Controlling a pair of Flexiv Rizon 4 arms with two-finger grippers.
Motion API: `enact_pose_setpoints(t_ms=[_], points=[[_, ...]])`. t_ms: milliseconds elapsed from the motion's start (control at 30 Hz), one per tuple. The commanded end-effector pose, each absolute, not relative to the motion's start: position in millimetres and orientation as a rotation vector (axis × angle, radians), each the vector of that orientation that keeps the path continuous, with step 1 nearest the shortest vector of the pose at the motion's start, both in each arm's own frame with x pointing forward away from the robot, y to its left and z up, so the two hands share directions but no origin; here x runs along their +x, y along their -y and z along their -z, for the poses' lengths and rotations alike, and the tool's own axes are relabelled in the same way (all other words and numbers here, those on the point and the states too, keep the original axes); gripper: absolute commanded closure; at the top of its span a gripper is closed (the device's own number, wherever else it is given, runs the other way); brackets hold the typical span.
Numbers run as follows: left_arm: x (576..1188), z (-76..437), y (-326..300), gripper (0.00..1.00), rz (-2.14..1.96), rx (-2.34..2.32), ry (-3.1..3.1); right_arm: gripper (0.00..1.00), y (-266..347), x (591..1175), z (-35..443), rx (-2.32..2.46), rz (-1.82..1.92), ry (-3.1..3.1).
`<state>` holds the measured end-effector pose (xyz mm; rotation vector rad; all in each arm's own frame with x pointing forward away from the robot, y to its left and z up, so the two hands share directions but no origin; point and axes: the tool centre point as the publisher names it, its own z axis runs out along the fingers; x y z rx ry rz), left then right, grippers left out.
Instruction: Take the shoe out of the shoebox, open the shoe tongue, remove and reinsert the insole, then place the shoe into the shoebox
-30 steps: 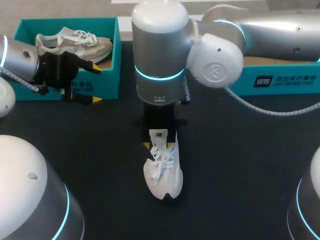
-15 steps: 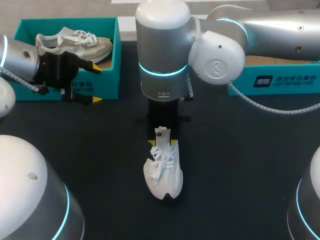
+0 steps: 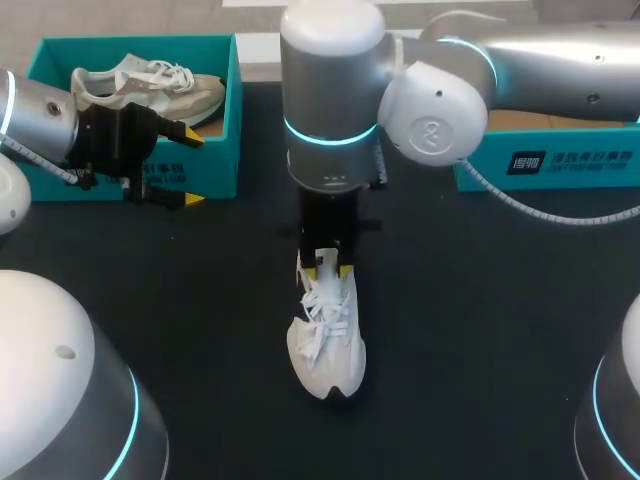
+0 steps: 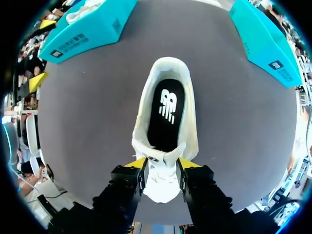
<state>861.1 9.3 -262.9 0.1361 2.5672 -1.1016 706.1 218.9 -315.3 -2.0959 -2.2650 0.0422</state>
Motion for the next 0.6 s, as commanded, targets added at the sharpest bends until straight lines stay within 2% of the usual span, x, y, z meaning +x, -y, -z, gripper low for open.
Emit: enact_pose_setpoints(t_ms=[33, 133, 267, 433, 533, 600], points=[[860.0, 262.7, -9.1, 0.0, 1.098, 0.135, -2.568, 0.65, -216.0, 709.7, 311.4, -2.103, -0.069, 2.281], [860.0, 262.7, -9.1, 0.0, 1.098, 0.135, -2.568, 0.67, -214.1, 709.2, 296.8, -2.136, -0.067, 2.302], [860.0, 262.7, -9.1, 0.0, 1.098, 0.135, -2.568, 0.78, -221.5, 716.5, 293.6, -2.119, -0.025, 2.333], [860.0, 262.7, -9.1, 0.0, 1.098, 0.135, -2.568, 0.8, -227.8, 725.5, 306.1, -2.084, -0.005, 2.34], [860.0, 262.7, -9.1, 0.0, 1.098, 0.135, -2.568, 0.86, -227.0, 729.0, 319.2, -2.077, 0.013, 2.322], [860.0, 262.7, -9.1, 0.0, 1.098, 0.135, -2.568, 0.95, -225.1, 730.1, 325.3, -2.071, 0.009, 2.319]])
